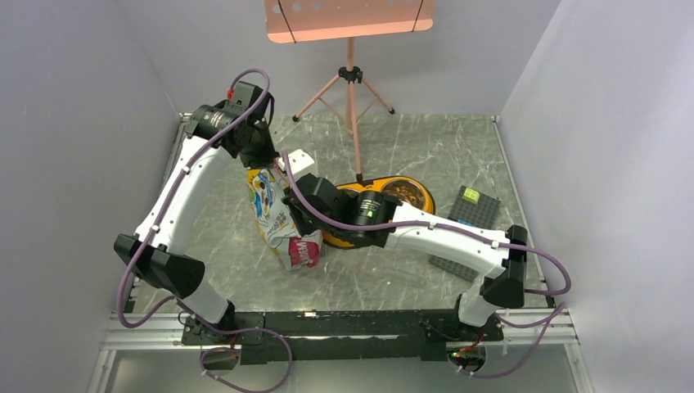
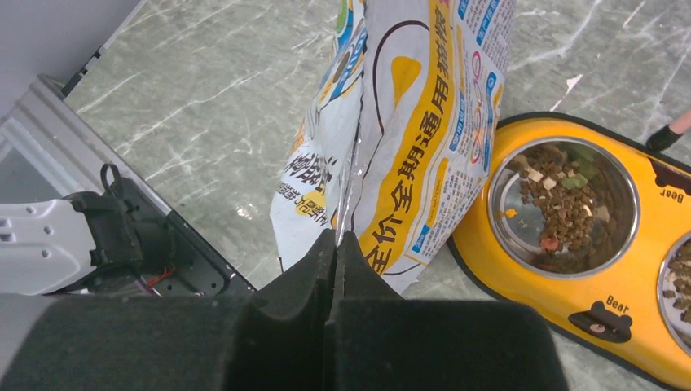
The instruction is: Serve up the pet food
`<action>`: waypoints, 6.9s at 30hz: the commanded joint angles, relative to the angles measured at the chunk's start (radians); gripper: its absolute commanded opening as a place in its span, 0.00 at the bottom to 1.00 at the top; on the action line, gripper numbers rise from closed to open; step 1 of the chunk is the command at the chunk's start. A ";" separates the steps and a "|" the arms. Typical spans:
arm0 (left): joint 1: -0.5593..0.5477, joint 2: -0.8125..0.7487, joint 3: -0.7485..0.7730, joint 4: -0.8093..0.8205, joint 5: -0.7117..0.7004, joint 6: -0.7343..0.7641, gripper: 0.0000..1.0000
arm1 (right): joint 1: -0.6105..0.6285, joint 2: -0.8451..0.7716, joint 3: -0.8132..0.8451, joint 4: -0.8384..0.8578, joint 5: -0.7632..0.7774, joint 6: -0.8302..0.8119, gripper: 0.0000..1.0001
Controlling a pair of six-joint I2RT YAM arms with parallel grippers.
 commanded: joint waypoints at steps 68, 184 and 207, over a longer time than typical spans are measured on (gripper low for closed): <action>0.021 -0.335 -0.377 0.455 0.247 -0.001 0.53 | -0.098 0.311 0.533 -0.250 -0.055 -0.158 0.72; 0.145 -0.127 0.040 0.029 0.062 -0.081 0.00 | 0.054 -0.049 -0.104 -0.026 0.162 -0.163 0.00; 0.148 -0.164 -0.016 0.103 0.105 -0.045 0.00 | 0.090 -0.122 -0.161 0.053 0.051 -0.194 0.31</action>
